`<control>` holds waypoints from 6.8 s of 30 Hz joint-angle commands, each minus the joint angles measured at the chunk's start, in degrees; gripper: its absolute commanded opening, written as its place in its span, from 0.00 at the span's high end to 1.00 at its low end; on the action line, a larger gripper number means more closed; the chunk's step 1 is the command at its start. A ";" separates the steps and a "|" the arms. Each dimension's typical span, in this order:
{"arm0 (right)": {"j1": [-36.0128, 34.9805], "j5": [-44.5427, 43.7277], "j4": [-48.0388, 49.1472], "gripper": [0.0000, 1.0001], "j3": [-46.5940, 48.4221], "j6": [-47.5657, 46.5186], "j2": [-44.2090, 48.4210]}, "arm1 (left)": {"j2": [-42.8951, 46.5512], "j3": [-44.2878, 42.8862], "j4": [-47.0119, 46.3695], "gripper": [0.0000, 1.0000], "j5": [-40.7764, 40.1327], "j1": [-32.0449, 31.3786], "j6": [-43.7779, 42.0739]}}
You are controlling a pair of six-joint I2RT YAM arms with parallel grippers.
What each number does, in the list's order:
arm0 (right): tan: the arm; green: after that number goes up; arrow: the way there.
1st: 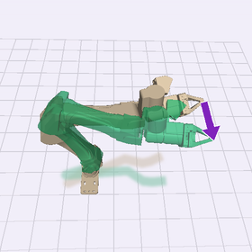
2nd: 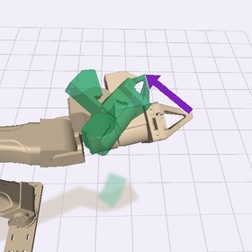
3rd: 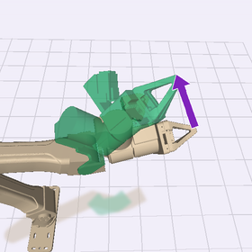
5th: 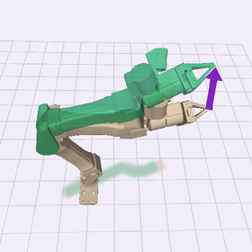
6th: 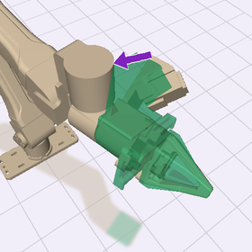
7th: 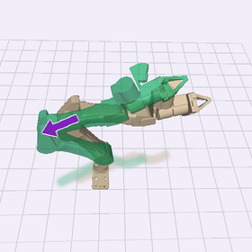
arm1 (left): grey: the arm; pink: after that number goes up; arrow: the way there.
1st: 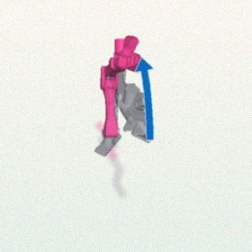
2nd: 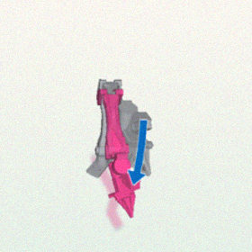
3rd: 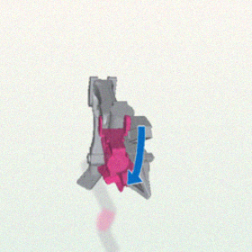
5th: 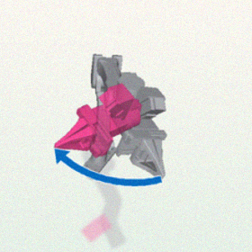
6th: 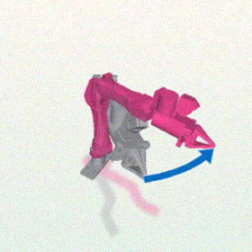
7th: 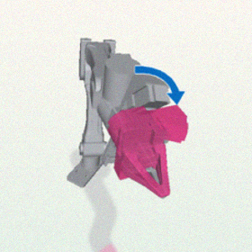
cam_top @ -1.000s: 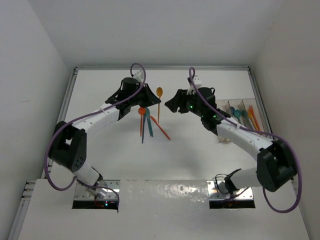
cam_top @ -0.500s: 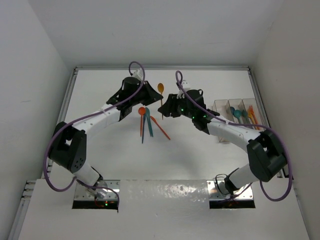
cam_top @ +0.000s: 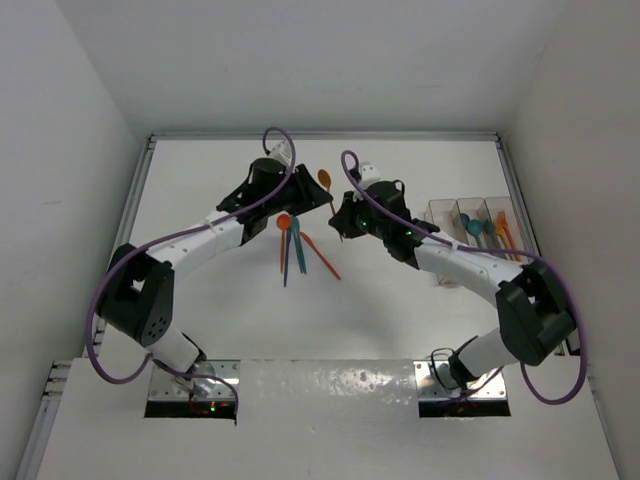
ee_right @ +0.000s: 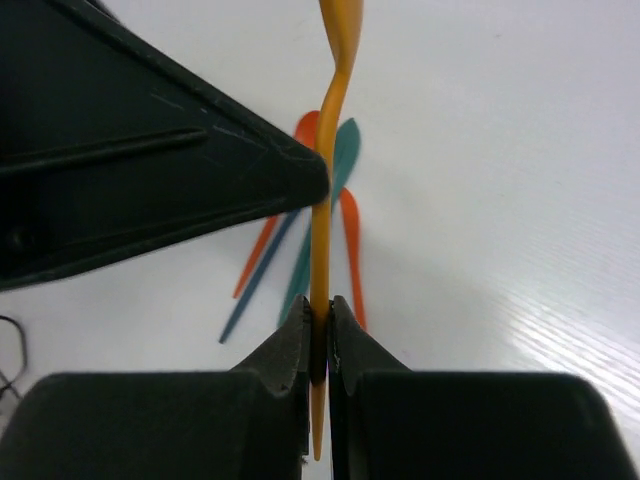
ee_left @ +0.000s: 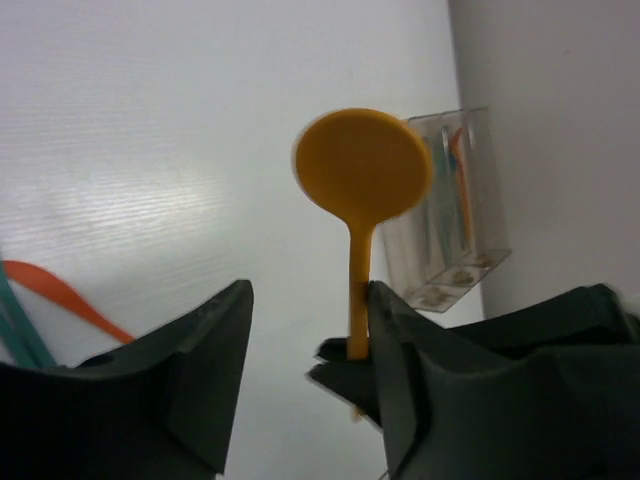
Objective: Sort the eating utensils into containers
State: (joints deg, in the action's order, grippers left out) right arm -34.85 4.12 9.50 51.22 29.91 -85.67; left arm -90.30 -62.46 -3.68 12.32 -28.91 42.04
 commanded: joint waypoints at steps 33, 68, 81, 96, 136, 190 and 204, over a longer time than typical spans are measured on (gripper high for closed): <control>47.67 -10.45 -19.00 1.00 -8.06 -46.70 3.84 | 11.03 6.65 24.60 0.17 -12.05 14.67 -18.22; 36.26 0.89 -15.12 0.52 -11.23 -19.63 24.84 | -11.82 -6.44 28.82 0.66 -19.52 4.74 -13.57; 35.73 5.19 -13.63 0.52 -14.92 -17.87 29.24 | -19.56 -12.07 30.40 0.76 -22.95 4.39 -13.30; 35.64 7.13 -11.43 0.51 -16.24 -15.94 29.15 | -24.04 -12.25 29.79 0.78 -25.85 3.33 -12.86; -5.05 0.89 3.51 0.43 1.95 -3.19 6.66 | 6.36 -1.44 4.92 1.00 -2.47 1.92 5.86; 46.45 -13.62 -21.45 0.89 -2.53 -45.56 0.33 | 13.75 7.61 25.48 0.10 -18.91 12.12 -20.42; 31.99 -9.30 -22.69 0.54 0.28 -36.07 12.19 | 10.85 6.74 24.69 0.22 -15.83 12.12 -20.51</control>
State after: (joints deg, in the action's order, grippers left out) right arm 5.26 -7.42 -15.25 48.99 -10.17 -77.19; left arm -78.96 -54.92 22.87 -4.21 -16.56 22.13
